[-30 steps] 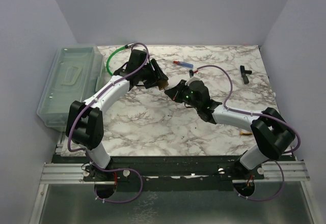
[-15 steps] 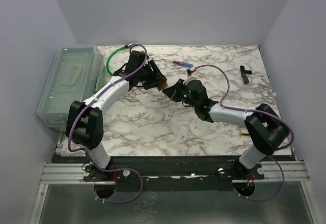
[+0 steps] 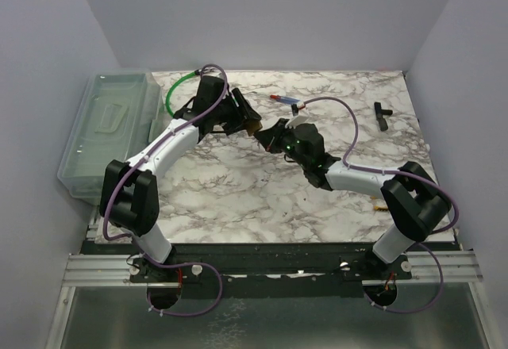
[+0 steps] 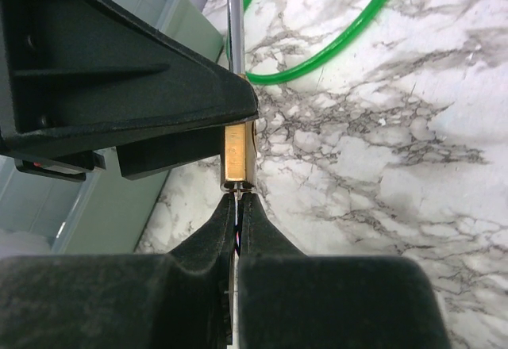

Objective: Unlock with the key

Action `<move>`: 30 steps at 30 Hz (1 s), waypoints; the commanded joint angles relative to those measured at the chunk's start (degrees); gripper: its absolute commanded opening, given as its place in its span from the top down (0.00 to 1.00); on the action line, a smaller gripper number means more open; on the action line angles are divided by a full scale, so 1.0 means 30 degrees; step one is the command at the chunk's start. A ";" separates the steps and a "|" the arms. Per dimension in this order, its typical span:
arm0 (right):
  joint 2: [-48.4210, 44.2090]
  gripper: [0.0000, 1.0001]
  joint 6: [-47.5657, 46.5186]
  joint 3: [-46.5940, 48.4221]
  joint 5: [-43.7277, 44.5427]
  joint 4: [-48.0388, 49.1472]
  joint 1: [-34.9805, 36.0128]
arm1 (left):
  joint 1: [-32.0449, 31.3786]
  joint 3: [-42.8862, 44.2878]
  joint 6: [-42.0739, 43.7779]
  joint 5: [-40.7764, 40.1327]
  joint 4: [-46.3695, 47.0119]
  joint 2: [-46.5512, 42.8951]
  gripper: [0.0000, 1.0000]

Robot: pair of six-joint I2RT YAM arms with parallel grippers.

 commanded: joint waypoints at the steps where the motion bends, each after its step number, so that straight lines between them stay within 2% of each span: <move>1: -0.0146 1.00 -0.2856 0.0714 0.0903 0.2683 -0.0199 | -0.0467 -0.0071 -0.0581 0.3454 0.0719 -0.1453 1.00; 6: -0.1416 1.00 -0.3653 0.0407 0.1161 0.1770 -0.0426 | -0.1136 -0.0223 -0.0891 0.4097 0.1166 -0.1902 1.00; 15: -0.4660 1.00 -0.1984 -0.2078 0.0579 0.0467 -0.0496 | -0.3242 -0.0914 -0.1243 0.3131 0.1571 -0.2536 1.00; 22: -0.6798 1.00 -0.0855 -0.3679 0.0216 -0.0391 -0.0455 | -0.3751 -0.3235 -0.2137 0.2737 0.2872 -0.2955 1.00; 30: -0.7286 1.00 0.0809 -0.5294 -0.1324 0.0097 -0.0461 | -0.4995 -0.6159 -0.3279 0.1438 0.4912 -0.4098 1.00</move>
